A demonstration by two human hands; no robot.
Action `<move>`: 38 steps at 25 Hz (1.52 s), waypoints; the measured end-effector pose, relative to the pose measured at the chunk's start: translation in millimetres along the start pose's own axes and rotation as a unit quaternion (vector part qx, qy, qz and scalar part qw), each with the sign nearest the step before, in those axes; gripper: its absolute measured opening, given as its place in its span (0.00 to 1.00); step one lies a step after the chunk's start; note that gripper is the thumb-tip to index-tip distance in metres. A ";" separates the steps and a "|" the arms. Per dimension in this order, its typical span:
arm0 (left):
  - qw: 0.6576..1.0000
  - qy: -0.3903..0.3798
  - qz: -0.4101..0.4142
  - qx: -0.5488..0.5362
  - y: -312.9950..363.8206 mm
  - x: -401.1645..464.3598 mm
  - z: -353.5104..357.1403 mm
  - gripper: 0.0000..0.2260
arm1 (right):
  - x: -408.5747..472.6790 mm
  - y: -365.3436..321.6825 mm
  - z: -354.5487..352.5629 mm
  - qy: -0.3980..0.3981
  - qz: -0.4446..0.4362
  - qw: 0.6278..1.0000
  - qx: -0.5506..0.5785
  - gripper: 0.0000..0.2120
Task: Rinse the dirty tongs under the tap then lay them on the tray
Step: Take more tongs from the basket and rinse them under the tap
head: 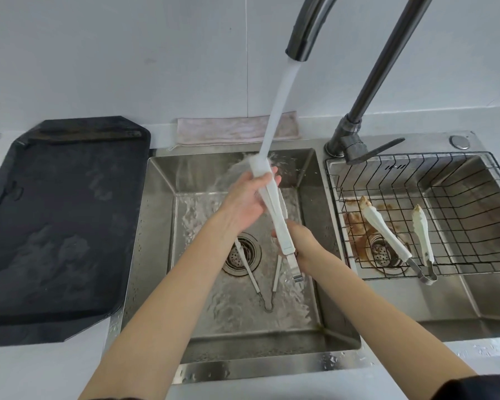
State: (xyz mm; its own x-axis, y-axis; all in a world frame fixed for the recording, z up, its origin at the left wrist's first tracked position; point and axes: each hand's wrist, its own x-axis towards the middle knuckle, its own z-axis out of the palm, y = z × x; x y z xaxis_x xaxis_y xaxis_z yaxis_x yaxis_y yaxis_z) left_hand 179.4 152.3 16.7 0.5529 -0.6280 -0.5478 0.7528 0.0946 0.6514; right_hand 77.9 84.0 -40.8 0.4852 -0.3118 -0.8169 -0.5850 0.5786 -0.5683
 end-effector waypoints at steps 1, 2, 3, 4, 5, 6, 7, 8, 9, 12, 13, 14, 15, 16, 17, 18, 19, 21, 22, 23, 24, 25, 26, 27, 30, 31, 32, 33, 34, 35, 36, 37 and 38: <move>1.000 0.000 0.013 0.018 0.6 -0.6 0.5 0.13 | -1.1 -0.9 0.6 0.005 -0.007 1.000 -0.003 0.12; 0.999 0.007 0.028 0.038 1.1 -1.6 1.9 0.09 | -1.3 -1.2 0.8 0.012 -0.013 1.000 -0.015 0.12; 0.997 0.016 0.041 0.057 1.7 -2.1 3.1 0.07 | -0.6 -0.8 1.1 0.020 -0.020 0.999 -0.033 0.13; 0.996 0.027 0.050 0.071 2.1 -1.3 3.7 0.05 | 1.1 -0.1 1.4 0.026 -0.027 0.998 -0.049 0.14; 0.994 0.037 0.055 0.083 3.0 1.1 4.1 0.03 | 0.8 -0.1 1.6 0.030 -0.032 0.997 -0.057 0.15; 0.992 0.047 0.058 0.099 4.5 2.9 4.8 0.03 | -0.6 -0.9 2.4 0.032 -0.037 0.997 -0.058 0.14; 0.990 0.058 0.057 0.113 6.0 5.6 4.4 0.06 | -2.2 -2.1 3.1 0.034 -0.042 0.997 -0.056 0.14; 0.990 0.073 0.047 0.112 8.2 6.3 4.6 0.09 | -5.5 -4.0 3.8 0.037 -0.051 0.997 -0.051 0.13; 0.991 0.086 0.033 0.101 10.5 5.4 3.9 0.12 | -9.0 -6.4 4.3 0.043 -0.062 0.996 -0.040 0.14; 0.993 0.098 0.026 0.066 14.2 -2.5 -5.6 0.14 | -12.3 -13.7 3.9 0.056 -0.098 0.992 0.051 0.14; 0.993 0.102 0.029 0.051 13.5 -4.9 -10.9 0.14 | -13.8 -17.3 3.8 0.058 -0.116 0.988 0.082 0.14; 0.993 0.108 0.027 0.037 11.8 -6.5 -17.3 0.13 | -14.6 -20.1 3.2 0.060 -0.136 0.984 0.099 0.15; 0.993 0.113 0.019 0.025 9.6 -7.7 -23.2 0.11 | -14.9 -22.1 2.8 0.062 -0.154 0.981 0.102 0.16; 0.993 0.115 0.011 0.022 6.4 -9.2 -28.7 0.10 | -16.0 -23.3 3.4 0.063 -0.170 0.979 0.095 0.16; 0.993 0.112 0.002 0.022 1.9 -11.5 -32.7 0.08 | -17.1 -23.3 4.6 0.061 -0.180 0.978 0.088 0.17; 0.994 0.107 -0.004 0.030 -3.4 -13.4 -36.3 0.05 | -17.7 -22.4 6.2 0.057 -0.183 0.978 0.085 0.17; 0.994 0.102 -0.007 0.047 -9.1 -15.6 -39.1 0.03 | -17.4 -20.1 7.9 0.051 -0.179 0.979 0.088 0.17; 0.989 0.097 -0.007 0.112 -22.5 -18.6 -46.0 0.14 | -16.3 -12.9 11.1 0.038 -0.156 0.983 0.095 0.18; 0.984 0.099 -0.010 0.148 -28.7 -19.3 -49.1 0.22 | -15.0 -8.6 12.2 0.031 -0.139 0.986 0.091 0.18; 0.978 0.107 -0.019 0.180 -33.7 -20.5 -51.4 0.28 | -12.3 -3.5 12.6 0.028 -0.120 0.989 0.081 0.18; 0.971 0.116 -0.030 0.205 -39.5 -21.3 -54.5 0.31 | -9.3 2.0 11.8 0.028 -0.103 0.992 0.065 0.18; 0.967 0.124 -0.042 0.216 -46.1 -22.0 -58.1 0.32 | -7.1 7.4 9.8 0.032 -0.086 0.995 0.047 0.18; 0.965 0.132 -0.053 0.219 -53.0 -21.6 -62.8 0.33 | -3.8 12.9 7.0 0.035 -0.070 0.996 0.028 0.18; 0.963 0.140 -0.062 0.220 -60.3 -21.9 -67.6 0.32 | -0.6 18.1 4.4 0.037 -0.057 0.998 0.009 0.18; 0.959 0.156 -0.088 0.219 -82.7 -20.9 -80.6 0.31 | 8.2 35.5 -4.0 0.041 -0.032 0.998 -0.036 0.17; 0.958 0.158 -0.099 0.220 -89.5 -21.6 -83.0 0.31 | 11.1 41.2 -7.0 0.047 -0.024 0.998 -0.044 0.16; 0.956 0.157 -0.108 0.222 -96.2 -22.1 -85.0 0.32 | 16.1 47.9 -10.6 0.052 -0.015 0.997 -0.055 0.16; 0.953 0.159 -0.114 0.230 -102.2 -22.4 -86.1 0.32 | 21.0 53.7 -13.6 0.056 -0.006 0.996 -0.070 0.16; 0.949 0.164 -0.121 0.239 -108.5 -22.2 -87.7 0.32 | 26.5 61.0 -16.4 0.061 0.003 0.995 -0.082 0.16; 0.945 0.170 -0.127 0.249 -114.1 -22.4 -89.0 0.31 | 29.5 67.4 -18.6 0.064 0.011 0.994 -0.090 0.17; 0.941 0.175 -0.132 0.257 -119.7 -21.4 -90.9 0.31 | 34.0 73.6 -21.2 0.068 0.015 0.993 -0.094 0.18; 0.938 0.180 -0.137 0.264 -124.7 -19.6 -93.4 0.30 | 36.1 77.8 -23.0 0.072 0.020 0.992 -0.100 0.19; 0.933 0.186 -0.141 0.273 -128.8 -17.6 -95.9 0.29 | 38.9 81.7 -24.4 0.075 0.028 0.991 -0.103 0.19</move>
State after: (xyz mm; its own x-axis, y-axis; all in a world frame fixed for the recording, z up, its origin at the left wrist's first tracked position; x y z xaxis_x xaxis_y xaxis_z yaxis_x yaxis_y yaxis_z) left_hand 107.0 225.2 -107.9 0.5217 -0.2479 -0.8163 0.6493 -0.5054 0.5684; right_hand 33.1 100.8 -121.4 0.3550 -0.4019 -0.8441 -0.7358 0.4368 -0.5175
